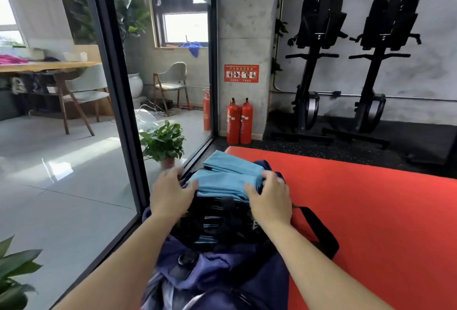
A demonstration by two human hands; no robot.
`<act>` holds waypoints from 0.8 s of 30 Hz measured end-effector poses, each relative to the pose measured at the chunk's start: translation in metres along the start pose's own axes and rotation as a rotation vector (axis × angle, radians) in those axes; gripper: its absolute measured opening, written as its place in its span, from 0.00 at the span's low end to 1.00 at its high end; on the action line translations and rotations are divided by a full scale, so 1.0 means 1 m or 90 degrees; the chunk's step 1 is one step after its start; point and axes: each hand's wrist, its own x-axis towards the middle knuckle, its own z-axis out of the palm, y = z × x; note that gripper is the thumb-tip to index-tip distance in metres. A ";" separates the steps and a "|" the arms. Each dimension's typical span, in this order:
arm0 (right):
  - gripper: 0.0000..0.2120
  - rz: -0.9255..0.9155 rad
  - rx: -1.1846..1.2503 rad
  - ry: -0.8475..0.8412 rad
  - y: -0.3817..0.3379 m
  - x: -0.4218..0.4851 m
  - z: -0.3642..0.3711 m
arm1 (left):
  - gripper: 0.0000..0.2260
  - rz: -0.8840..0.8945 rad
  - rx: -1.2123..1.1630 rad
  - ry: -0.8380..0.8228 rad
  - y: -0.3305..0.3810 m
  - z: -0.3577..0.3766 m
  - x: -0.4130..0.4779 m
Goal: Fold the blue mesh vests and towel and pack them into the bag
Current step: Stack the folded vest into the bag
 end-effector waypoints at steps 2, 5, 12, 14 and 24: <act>0.30 -0.189 -0.131 -0.055 -0.009 -0.006 -0.003 | 0.25 0.173 0.183 -0.032 0.018 -0.001 -0.003; 0.29 -0.260 -0.272 -0.268 -0.008 -0.018 0.004 | 0.26 0.287 0.359 -0.229 0.024 0.013 -0.018; 0.27 -0.234 -0.304 -0.345 0.007 -0.032 0.017 | 0.25 0.224 0.404 -0.320 -0.009 0.030 -0.040; 0.26 -0.228 -0.300 -0.358 0.004 -0.030 0.011 | 0.24 0.223 0.415 -0.319 -0.002 0.024 -0.039; 0.31 -0.110 -0.387 -0.156 0.073 -0.080 -0.126 | 0.24 0.447 0.297 -0.225 0.135 0.032 -0.109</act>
